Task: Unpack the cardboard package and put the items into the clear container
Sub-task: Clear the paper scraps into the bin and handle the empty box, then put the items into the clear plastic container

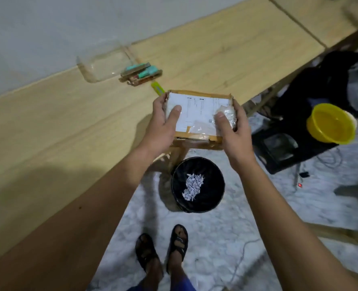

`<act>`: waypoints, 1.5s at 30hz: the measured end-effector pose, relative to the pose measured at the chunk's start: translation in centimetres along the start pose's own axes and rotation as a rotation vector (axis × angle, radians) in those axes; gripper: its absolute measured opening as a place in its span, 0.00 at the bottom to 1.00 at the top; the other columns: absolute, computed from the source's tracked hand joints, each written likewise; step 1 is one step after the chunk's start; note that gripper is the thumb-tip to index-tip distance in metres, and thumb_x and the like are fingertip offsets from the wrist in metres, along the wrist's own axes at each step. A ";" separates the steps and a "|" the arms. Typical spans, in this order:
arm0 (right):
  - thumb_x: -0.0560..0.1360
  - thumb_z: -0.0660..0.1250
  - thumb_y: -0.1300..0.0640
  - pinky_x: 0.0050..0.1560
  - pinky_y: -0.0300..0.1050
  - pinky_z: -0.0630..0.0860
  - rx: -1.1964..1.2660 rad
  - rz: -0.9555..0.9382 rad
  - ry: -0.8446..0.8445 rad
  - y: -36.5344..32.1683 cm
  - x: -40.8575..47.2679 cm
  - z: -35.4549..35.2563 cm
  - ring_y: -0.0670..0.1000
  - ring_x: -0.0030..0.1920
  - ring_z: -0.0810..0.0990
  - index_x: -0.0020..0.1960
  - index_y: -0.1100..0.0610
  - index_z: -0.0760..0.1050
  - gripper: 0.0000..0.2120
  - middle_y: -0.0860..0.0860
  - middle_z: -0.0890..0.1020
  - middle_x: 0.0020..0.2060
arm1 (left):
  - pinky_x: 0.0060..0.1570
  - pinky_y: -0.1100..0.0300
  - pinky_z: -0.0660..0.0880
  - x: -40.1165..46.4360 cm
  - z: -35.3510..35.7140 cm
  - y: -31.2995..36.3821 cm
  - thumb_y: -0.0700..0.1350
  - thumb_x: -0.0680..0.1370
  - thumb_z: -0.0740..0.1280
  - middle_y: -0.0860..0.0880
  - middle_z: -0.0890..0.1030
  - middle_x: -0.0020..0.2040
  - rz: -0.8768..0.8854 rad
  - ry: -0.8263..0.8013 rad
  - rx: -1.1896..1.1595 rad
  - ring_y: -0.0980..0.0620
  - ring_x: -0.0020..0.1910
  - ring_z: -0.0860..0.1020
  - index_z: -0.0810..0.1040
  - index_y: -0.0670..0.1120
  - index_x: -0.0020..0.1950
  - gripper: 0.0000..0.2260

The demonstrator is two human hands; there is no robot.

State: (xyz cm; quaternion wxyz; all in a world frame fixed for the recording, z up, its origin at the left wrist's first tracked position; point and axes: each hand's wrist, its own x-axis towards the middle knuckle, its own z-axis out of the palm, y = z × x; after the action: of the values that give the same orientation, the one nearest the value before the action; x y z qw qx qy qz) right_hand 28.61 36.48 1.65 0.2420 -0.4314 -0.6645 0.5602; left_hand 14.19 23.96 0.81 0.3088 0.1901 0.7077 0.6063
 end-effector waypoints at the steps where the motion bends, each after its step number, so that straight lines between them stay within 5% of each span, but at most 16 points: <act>1: 0.78 0.70 0.42 0.70 0.57 0.76 0.006 0.017 0.041 0.8 -0.4 -1.7 0.47 0.69 0.78 0.79 0.46 0.64 0.32 0.45 0.76 0.72 | 0.75 0.47 0.71 -0.4 1.8 -0.2 0.48 0.86 0.62 0.50 0.72 0.76 -0.009 -0.027 0.011 0.51 0.73 0.74 0.59 0.49 0.80 0.24; 8: 0.79 0.69 0.45 0.71 0.55 0.75 -0.057 0.116 0.171 7.6 -4.2 -9.2 0.45 0.68 0.76 0.79 0.48 0.66 0.30 0.47 0.70 0.72 | 0.75 0.46 0.71 -4.1 9.4 -4.8 0.53 0.83 0.66 0.53 0.77 0.73 -0.086 -0.161 0.063 0.54 0.71 0.76 0.65 0.54 0.79 0.24; 15: 0.77 0.71 0.45 0.73 0.52 0.73 -0.083 0.204 0.146 12.4 -5.4 -10.2 0.47 0.71 0.74 0.80 0.50 0.63 0.35 0.49 0.70 0.74 | 0.73 0.46 0.74 -5.1 10.7 -9.5 0.48 0.84 0.66 0.53 0.74 0.76 -0.238 -0.304 0.115 0.53 0.70 0.76 0.59 0.54 0.83 0.28; 21: 0.80 0.70 0.49 0.72 0.40 0.62 -0.178 0.239 0.107 14.6 -5.3 -10.1 0.48 0.77 0.66 0.81 0.49 0.62 0.33 0.47 0.67 0.78 | 0.82 0.51 0.56 -4.7 9.8 -9.8 0.52 0.85 0.66 0.56 0.55 0.85 -0.189 -0.300 0.206 0.55 0.83 0.55 0.50 0.53 0.85 0.34; 26: 0.80 0.71 0.51 0.78 0.48 0.65 -0.157 0.175 0.039 12.7 -4.2 -8.5 0.47 0.76 0.69 0.78 0.48 0.66 0.29 0.45 0.71 0.76 | 0.77 0.60 0.57 -3.4 8.4 -8.0 0.48 0.85 0.65 0.55 0.59 0.84 -0.086 -0.275 0.149 0.57 0.82 0.58 0.55 0.52 0.85 0.30; 33: 0.80 0.71 0.52 0.78 0.47 0.66 -0.143 -0.079 -0.124 5.7 0.6 -1.7 0.42 0.74 0.70 0.76 0.46 0.68 0.27 0.43 0.73 0.73 | 0.74 0.61 0.63 1.2 -0.1 -4.5 0.52 0.85 0.65 0.58 0.67 0.81 0.068 0.043 0.179 0.57 0.78 0.65 0.64 0.58 0.81 0.25; 38: 0.79 0.73 0.49 0.75 0.42 0.66 -0.211 -0.249 -0.325 1.3 5.4 6.1 0.41 0.74 0.70 0.76 0.47 0.68 0.28 0.42 0.73 0.73 | 0.63 0.76 0.65 4.4 -10.5 -6.9 0.48 0.85 0.66 0.49 0.67 0.81 0.023 0.330 0.327 0.50 0.80 0.66 0.66 0.51 0.81 0.24; 43: 0.78 0.74 0.51 0.71 0.34 0.64 -0.299 -0.386 -0.458 -1.3 9.7 13.6 0.41 0.71 0.70 0.76 0.49 0.69 0.29 0.44 0.74 0.72 | 0.78 0.55 0.60 4.6 -18.4 -10.6 0.42 0.83 0.68 0.36 0.66 0.80 -0.012 0.468 0.598 0.40 0.83 0.59 0.68 0.37 0.78 0.24; 45: 0.77 0.75 0.53 0.68 0.30 0.64 -0.315 -0.422 -0.468 -1.7 11.0 16.0 0.39 0.67 0.71 0.75 0.50 0.71 0.28 0.46 0.75 0.69 | 0.79 0.41 0.59 4.4 -20.1 -12.2 0.48 0.82 0.65 0.32 0.68 0.77 -0.021 0.437 0.733 0.32 0.81 0.59 0.70 0.32 0.75 0.27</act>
State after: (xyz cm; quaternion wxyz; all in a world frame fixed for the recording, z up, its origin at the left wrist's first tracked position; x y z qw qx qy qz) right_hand 9.53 37.20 -2.57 0.1240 -0.1762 -0.8547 0.4722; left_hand -1.22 9.55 -10.48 0.0699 0.1470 0.9271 0.3375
